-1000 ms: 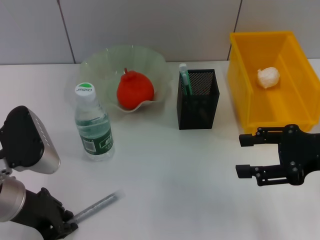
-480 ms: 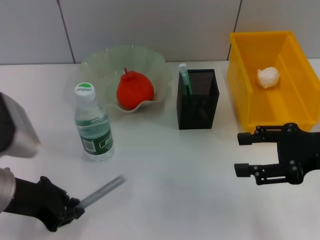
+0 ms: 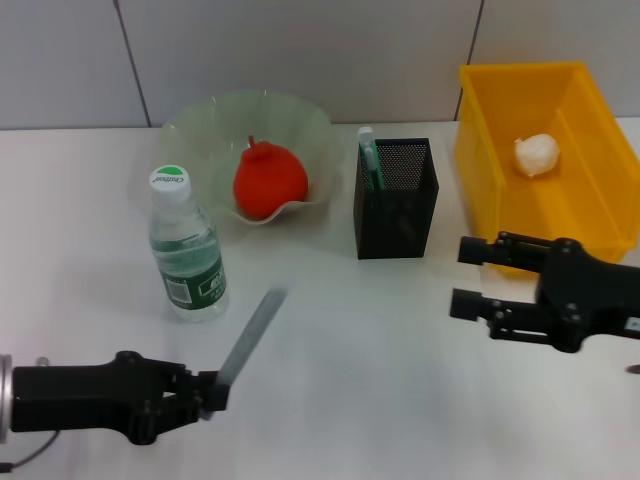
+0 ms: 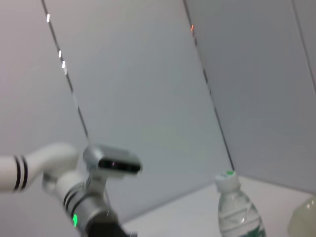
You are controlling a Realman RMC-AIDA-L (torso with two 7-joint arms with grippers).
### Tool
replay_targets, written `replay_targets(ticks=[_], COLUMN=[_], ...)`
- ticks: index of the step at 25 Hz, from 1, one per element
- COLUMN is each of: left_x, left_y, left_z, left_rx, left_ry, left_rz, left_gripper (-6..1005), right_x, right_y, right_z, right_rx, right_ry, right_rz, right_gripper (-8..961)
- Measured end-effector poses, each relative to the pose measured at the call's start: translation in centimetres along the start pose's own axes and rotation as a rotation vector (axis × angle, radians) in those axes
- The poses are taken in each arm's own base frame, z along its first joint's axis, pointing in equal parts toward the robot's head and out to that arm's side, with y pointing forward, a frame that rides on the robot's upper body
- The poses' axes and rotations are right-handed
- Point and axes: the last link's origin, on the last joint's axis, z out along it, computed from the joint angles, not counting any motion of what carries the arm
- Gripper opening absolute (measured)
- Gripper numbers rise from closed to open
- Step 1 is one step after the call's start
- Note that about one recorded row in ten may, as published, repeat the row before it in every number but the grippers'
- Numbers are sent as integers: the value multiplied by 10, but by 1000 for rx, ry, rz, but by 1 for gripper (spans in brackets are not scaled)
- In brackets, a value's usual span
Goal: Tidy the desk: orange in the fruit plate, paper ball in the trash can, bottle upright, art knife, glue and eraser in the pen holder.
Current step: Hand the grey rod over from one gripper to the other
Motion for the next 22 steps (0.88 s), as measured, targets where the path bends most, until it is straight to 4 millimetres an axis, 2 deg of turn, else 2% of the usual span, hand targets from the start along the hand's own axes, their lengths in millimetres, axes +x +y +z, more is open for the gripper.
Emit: replay_targets(ticks=[2,5,7,10,11,16,22], left_x=[-6,-6,-4,-3,1,3,3], left_y=[0,0,4,5,7,9,12], left_z=[11,14,32,36,42,47,53], left_rx=[-87,-100,-160,-174,-199,-215,-238], left_ry=[116,130,167,177,206,223,265], left_rz=[-30,-33,-61,-68,-71,-76,-83], left_gripper=[163,162,162,163,163,163,163], right_x=[10,21,28,37,38,43,44], right_y=[-1,1,1,-1,-2,-4,-4], right_z=[7,22,33,48,52,71,84], right_rx=[3,-20,-28,-15,-12,-4,-14], right_ry=[-42,-81,-90,-87,-83,-68,-60], right_rz=[13,21,31,55,64,120,154], right_gripper=[753,753,752,746,741,713,680])
